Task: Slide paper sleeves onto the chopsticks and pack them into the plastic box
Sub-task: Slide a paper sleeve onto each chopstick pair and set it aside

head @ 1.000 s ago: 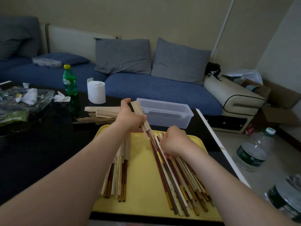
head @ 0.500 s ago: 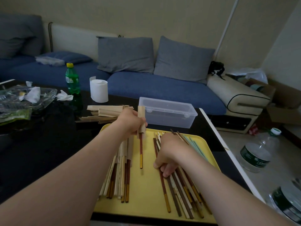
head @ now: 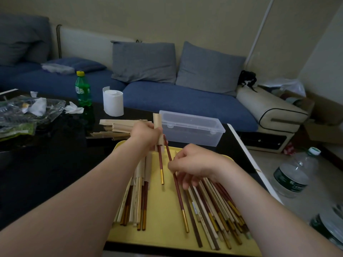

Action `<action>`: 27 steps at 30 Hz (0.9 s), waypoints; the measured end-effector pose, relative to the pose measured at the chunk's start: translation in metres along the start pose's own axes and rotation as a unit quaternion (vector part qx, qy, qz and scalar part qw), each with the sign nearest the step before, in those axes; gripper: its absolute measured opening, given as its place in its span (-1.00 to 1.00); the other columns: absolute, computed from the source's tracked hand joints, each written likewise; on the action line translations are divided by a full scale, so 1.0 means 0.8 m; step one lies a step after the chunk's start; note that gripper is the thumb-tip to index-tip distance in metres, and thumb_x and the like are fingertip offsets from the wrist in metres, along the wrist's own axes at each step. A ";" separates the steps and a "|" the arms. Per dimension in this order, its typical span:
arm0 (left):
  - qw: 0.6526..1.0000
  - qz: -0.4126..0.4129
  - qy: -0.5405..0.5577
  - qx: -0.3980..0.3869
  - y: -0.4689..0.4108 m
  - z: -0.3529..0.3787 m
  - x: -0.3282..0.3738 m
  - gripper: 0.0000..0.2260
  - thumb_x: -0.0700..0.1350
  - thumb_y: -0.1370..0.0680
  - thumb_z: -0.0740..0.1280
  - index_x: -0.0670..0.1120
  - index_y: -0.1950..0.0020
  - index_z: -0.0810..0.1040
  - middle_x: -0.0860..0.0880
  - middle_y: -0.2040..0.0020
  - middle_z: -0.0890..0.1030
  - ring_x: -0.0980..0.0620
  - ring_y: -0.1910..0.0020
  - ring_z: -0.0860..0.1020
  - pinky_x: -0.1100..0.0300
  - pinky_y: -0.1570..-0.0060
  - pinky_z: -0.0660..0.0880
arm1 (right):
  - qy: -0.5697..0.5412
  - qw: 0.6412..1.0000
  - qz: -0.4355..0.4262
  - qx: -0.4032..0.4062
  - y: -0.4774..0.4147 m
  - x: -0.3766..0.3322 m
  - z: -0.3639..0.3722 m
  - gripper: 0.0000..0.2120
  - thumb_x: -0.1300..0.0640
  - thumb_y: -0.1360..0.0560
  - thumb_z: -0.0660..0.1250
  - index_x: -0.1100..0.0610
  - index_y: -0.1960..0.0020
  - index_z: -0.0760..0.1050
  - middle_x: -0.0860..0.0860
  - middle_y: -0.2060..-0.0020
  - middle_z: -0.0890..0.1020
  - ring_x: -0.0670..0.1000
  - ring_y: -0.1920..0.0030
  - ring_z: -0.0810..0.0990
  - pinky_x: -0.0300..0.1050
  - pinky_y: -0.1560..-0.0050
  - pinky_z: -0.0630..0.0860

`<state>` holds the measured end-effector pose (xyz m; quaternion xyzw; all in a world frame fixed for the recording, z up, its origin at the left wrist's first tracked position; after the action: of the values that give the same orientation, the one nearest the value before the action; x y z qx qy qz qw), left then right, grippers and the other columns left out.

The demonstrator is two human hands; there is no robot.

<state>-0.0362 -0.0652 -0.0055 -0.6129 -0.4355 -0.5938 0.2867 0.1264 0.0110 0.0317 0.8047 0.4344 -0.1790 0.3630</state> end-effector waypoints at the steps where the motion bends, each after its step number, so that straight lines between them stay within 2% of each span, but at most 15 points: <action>1: 1.000 -0.004 0.021 0.000 0.002 -0.001 0.001 -0.83 -0.11 -0.66 0.39 -0.07 -0.23 0.49 -0.17 -0.01 0.71 -0.06 0.18 0.76 0.08 0.28 0.70 | 0.013 1.000 0.003 -0.013 0.000 0.001 0.001 -0.86 0.12 -0.64 0.39 0.18 -0.08 0.67 0.07 0.28 0.75 -0.03 0.37 0.68 -0.21 0.39 0.54; 3: 0.999 -0.004 0.044 0.004 0.004 -0.001 0.003 -0.82 -0.11 -0.66 0.40 -0.05 -0.22 0.47 -0.16 -0.01 0.71 -0.01 0.21 0.76 0.14 0.33 0.67 | 0.036 0.999 0.012 -0.031 -0.001 0.003 0.002 -0.87 0.13 -0.63 0.41 0.18 -0.08 0.67 0.08 0.26 0.76 -0.02 0.36 0.69 -0.22 0.39 0.53; 10: 0.998 -0.006 0.058 -0.004 0.005 -0.002 0.003 -0.76 -0.12 -0.65 0.41 -0.09 -0.29 0.48 -0.18 -0.02 0.71 -0.05 0.19 0.77 0.06 0.26 0.71 | 0.059 0.996 0.026 -0.066 0.000 0.004 0.000 -0.86 0.12 -0.64 0.42 0.17 -0.08 0.69 0.07 0.22 0.77 -0.02 0.35 0.69 -0.21 0.36 0.55; 12: 0.998 -0.008 0.052 -0.041 0.008 -0.001 0.003 -0.76 -0.14 -0.65 0.41 -0.12 -0.29 0.49 -0.19 -0.03 0.72 -0.06 0.17 0.77 0.04 0.24 0.71 | 0.029 0.999 0.023 -0.034 -0.002 0.006 -0.002 -0.86 0.13 -0.65 0.42 0.18 -0.10 0.70 0.06 0.25 0.76 -0.04 0.35 0.69 -0.21 0.35 0.57; 16: 0.991 -0.024 0.040 -0.125 0.014 0.005 0.003 -0.73 -0.15 -0.64 0.42 -0.20 -0.30 0.53 -0.19 -0.02 0.74 -0.09 0.10 0.77 -0.03 0.13 0.71 | -0.108 0.992 0.002 0.061 -0.012 0.009 -0.003 -0.85 0.18 -0.66 0.43 0.25 -0.09 0.72 0.14 0.19 0.79 -0.02 0.30 0.72 -0.19 0.28 0.66; 19: 0.991 -0.020 0.040 -0.127 0.014 0.006 0.003 -0.75 -0.15 -0.64 0.42 -0.19 -0.29 0.54 -0.17 -0.01 0.75 -0.08 0.10 0.77 -0.07 0.06 0.72 | -0.161 0.985 0.014 0.062 -0.015 0.013 -0.005 -0.86 0.19 -0.63 0.48 0.25 -0.13 0.70 0.16 0.14 0.80 0.01 0.23 0.76 -0.17 0.23 0.67; 23: 0.994 -0.018 0.050 -0.097 0.009 0.002 0.003 -0.77 -0.15 -0.65 0.41 -0.17 -0.27 0.51 -0.19 -0.04 0.73 -0.08 0.12 0.77 -0.10 0.04 0.72 | -0.145 0.988 0.051 -0.017 -0.007 0.015 -0.008 -0.73 0.27 -0.55 0.56 0.19 -0.23 0.63 0.14 0.11 0.81 0.01 0.17 0.78 -0.17 0.19 0.64; 27: 0.990 -0.042 0.037 -0.128 0.011 0.002 0.001 -0.76 -0.16 -0.64 0.42 -0.18 -0.28 0.52 -0.19 -0.05 0.73 -0.09 0.11 0.77 -0.08 0.07 0.72 | -0.199 0.978 0.039 0.038 -0.015 0.016 -0.002 -0.54 0.33 -0.52 0.57 0.14 -0.35 0.51 0.15 0.13 0.81 0.04 0.17 0.78 -0.11 0.15 0.70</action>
<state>-0.0282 -0.0675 -0.0035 -0.6033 -0.3703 -0.6785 0.1962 0.1235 0.0236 0.0201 0.7822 0.3148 -0.3384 0.4178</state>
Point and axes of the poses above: each hand's wrist, its own y-axis away from the middle knuckle, its own z-axis out of the palm, x = y × z, the point moved 2 cm from there along -y, towards the middle knuckle
